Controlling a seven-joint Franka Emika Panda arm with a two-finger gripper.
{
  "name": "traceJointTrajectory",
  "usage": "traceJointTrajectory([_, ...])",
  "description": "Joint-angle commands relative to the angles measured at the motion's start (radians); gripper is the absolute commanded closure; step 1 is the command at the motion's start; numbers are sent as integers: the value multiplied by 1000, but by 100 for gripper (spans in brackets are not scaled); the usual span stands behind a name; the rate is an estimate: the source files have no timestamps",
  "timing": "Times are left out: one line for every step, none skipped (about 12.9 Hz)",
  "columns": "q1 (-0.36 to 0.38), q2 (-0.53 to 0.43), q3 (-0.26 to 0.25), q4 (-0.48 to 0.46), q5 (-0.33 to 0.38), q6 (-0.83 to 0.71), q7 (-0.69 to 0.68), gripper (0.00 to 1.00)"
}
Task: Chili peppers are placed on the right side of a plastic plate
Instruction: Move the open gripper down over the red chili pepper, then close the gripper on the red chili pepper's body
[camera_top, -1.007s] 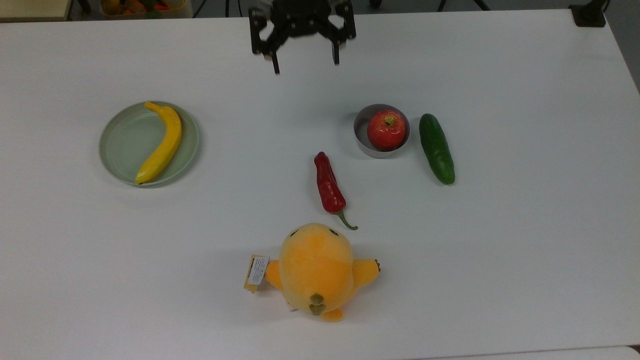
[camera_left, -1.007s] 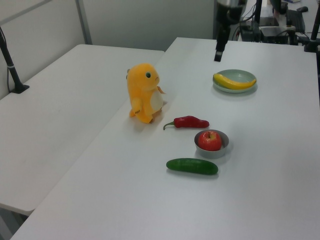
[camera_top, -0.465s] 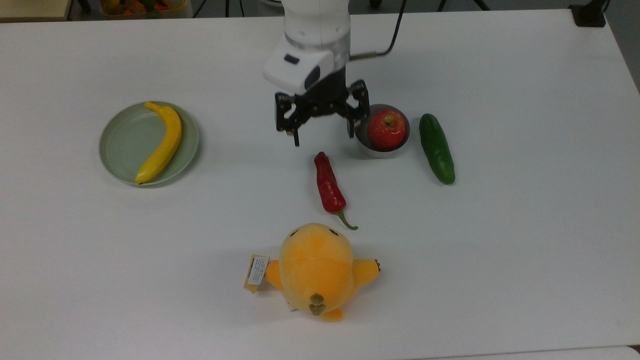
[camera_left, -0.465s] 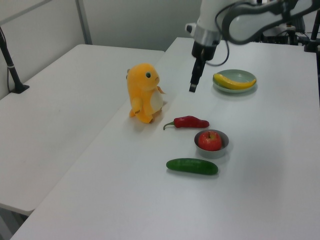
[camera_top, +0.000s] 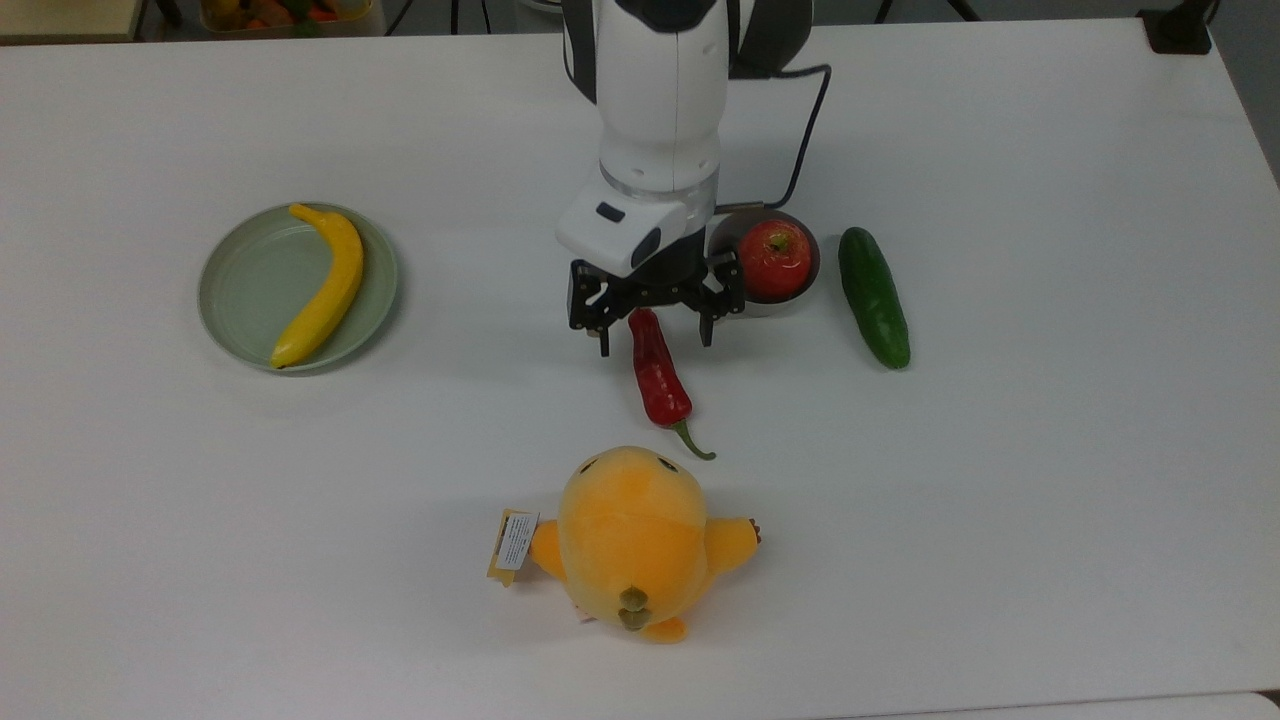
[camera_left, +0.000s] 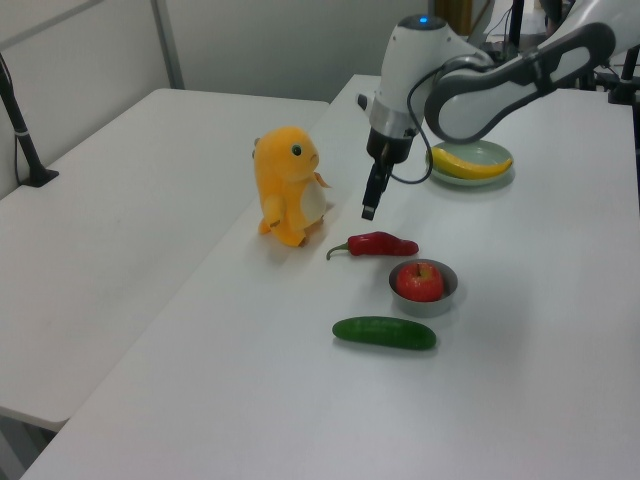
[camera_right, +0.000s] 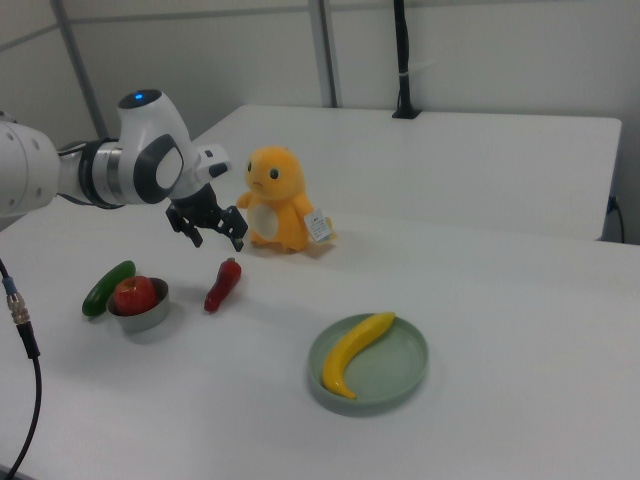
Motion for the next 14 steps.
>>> traceJointTrajectory([11, 48, 5, 17, -31, 22, 40, 0])
traceJointTrajectory([11, 57, 5, 17, -40, 24, 40, 0])
traceJointTrajectory([11, 65, 5, 17, -40, 24, 40, 0])
traceJointTrajectory([12, 77, 5, 17, -40, 24, 40, 0])
traceJointTrajectory([12, 81, 5, 16, -45, 24, 42, 0])
traceJointTrajectory([12, 95, 5, 16, -54, 24, 42, 0])
traceJointTrajectory([12, 100, 14, 16, -60, 24, 42, 0])
traceJointTrajectory([17, 106, 17, 16, -77, 24, 42, 0])
traceJointTrajectory([20, 108, 17, 16, -83, 24, 42, 6])
traceJointTrajectory([20, 108, 17, 14, -83, 24, 40, 17])
traceJointTrajectory([21, 108, 17, 13, -83, 24, 40, 34])
traceJointTrajectory([21, 108, 17, 13, -83, 22, 40, 53])
traceJointTrajectory([21, 108, 17, 13, -83, 22, 37, 65])
traceJointTrajectory([21, 108, 17, 13, -85, 22, 36, 81])
